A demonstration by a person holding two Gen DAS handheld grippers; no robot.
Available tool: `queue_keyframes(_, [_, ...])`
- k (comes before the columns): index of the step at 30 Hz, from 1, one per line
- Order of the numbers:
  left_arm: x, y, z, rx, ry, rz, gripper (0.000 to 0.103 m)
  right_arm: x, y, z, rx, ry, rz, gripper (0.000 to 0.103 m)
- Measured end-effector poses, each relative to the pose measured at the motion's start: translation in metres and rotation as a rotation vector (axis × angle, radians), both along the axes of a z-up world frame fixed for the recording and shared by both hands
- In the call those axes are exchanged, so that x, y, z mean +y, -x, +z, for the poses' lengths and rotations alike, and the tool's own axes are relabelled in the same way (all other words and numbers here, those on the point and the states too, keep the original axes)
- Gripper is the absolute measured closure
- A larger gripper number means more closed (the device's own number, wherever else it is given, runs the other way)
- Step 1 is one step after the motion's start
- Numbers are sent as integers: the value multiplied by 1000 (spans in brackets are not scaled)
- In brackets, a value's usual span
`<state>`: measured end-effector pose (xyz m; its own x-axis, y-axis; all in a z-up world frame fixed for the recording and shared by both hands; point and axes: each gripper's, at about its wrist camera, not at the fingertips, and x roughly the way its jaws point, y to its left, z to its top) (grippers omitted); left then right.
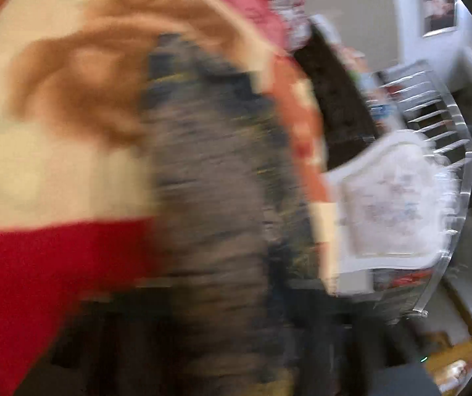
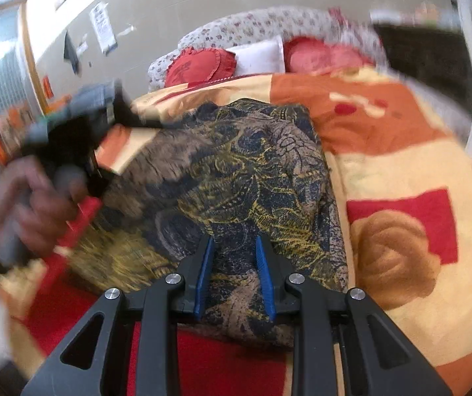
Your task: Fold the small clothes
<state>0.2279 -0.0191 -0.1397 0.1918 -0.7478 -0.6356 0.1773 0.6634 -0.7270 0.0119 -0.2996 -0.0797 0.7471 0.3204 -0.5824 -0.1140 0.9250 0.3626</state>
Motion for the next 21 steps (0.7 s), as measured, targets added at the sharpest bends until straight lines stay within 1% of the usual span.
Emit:
queue_keyframes(1, [8,1,-3,17,40,32,82,-19,-1,7,-35,-57,-44,75])
queue_keyframes(2, [8,2,-1,10,32,37,83,-35,-4,11,-44,-89,-89,68])
queue_keyframes(3, [7,5,5,-11,8,36,84,-49,-10,12,-38,-118,-127,58])
queue_keyframes(4, [6,9,14,-43,-6,28,84,-65,-18,10,-16,-154,-162,57])
queue_keyframes(5, [9,10,18,-51,-6,22,85,-78,-28,7,16,-183,-186,57])
queue_keyframes(6, [14,11,22,-51,-6,9,85,-86,-36,4,44,-211,-186,57])
queue_keyframes(7, [19,10,25,-54,-21,10,85,-90,-44,1,67,-239,-165,57])
queue_keyframes(9, [37,6,28,-55,-54,27,85,-88,-55,-1,87,-264,-106,57])
queue_keyframes(11, [64,1,28,-51,-96,75,84,-81,-60,0,77,-272,-52,57])
queue_keyframes(13, [92,-7,21,-6,-109,95,82,-71,-66,1,66,-294,-4,56])
queue_keyframes(14, [98,-8,16,10,-118,87,75,-66,-69,0,64,-311,11,56])
queue_keyframes(15, [97,-9,12,22,-141,75,71,-61,-72,-1,64,-339,29,55])
queue_keyframes(16, [93,-8,10,14,-153,67,70,-56,-78,-4,69,-374,43,54])
queue_keyframes(17, [92,-7,11,-2,-158,65,66,-50,-84,-6,79,-406,49,53])
queue_keyframes(18, [88,-6,13,-17,-161,69,57,-43,-93,-10,94,-445,54,52])
queue_keyframes(19, [84,-4,14,-39,-154,76,53,-37,-101,-15,112,-492,60,51])
queue_keyframes(20, [81,-2,16,-62,-147,75,42,-30,-111,-23,140,-550,64,48])
queue_keyframes(21, [79,1,16,-78,-145,72,34,-24,-118,-30,163,-581,59,48])
